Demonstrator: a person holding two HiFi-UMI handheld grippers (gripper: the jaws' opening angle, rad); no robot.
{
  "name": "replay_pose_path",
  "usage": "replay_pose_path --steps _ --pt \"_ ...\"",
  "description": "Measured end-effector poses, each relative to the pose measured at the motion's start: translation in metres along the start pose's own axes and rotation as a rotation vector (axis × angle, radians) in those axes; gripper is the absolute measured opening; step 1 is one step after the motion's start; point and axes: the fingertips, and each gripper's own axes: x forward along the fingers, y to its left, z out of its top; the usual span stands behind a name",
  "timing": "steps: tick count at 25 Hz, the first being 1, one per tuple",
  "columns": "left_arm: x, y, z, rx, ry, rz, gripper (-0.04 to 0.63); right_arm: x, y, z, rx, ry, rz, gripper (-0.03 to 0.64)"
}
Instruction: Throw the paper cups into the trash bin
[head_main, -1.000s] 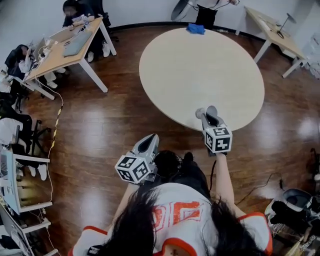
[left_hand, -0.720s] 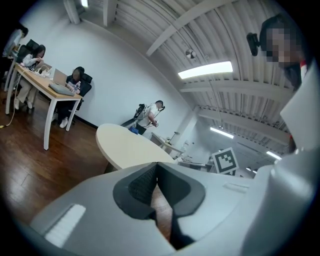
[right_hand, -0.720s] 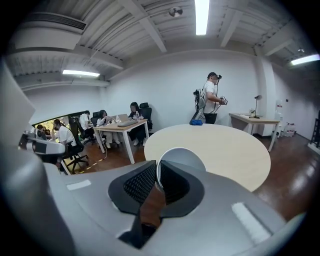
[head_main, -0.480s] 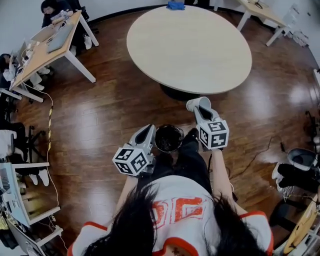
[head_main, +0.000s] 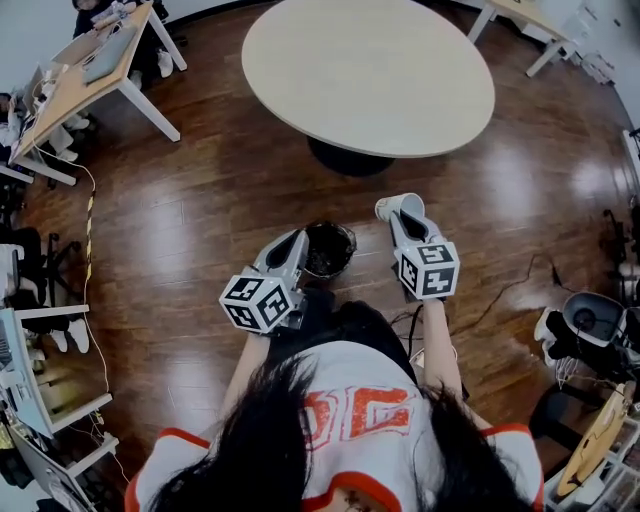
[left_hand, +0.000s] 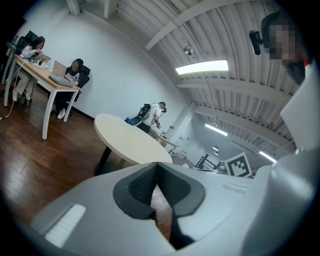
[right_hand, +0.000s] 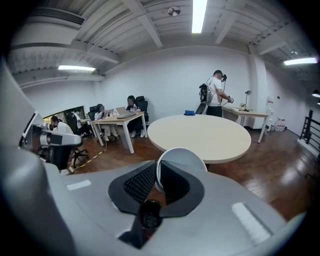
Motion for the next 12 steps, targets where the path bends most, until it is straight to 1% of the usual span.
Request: replay_pose_path --steps 4,8,10,12 --pt "-0.010 -0.001 -0.011 -0.013 0.016 0.037 0.000 -0.008 0.001 -0.021 0.006 0.031 0.013 0.031" --pt "-0.020 -0.001 -0.024 -0.031 0.020 0.079 0.000 -0.006 0.006 -0.048 0.030 0.066 0.050 0.031" --pt "-0.025 -0.004 -0.032 -0.022 0.025 0.100 0.000 -0.003 0.011 -0.064 0.030 0.094 0.082 0.031" --pt "-0.030 -0.008 -0.043 0.005 0.033 0.111 0.000 0.001 0.018 -0.079 0.017 0.127 0.119 0.031"
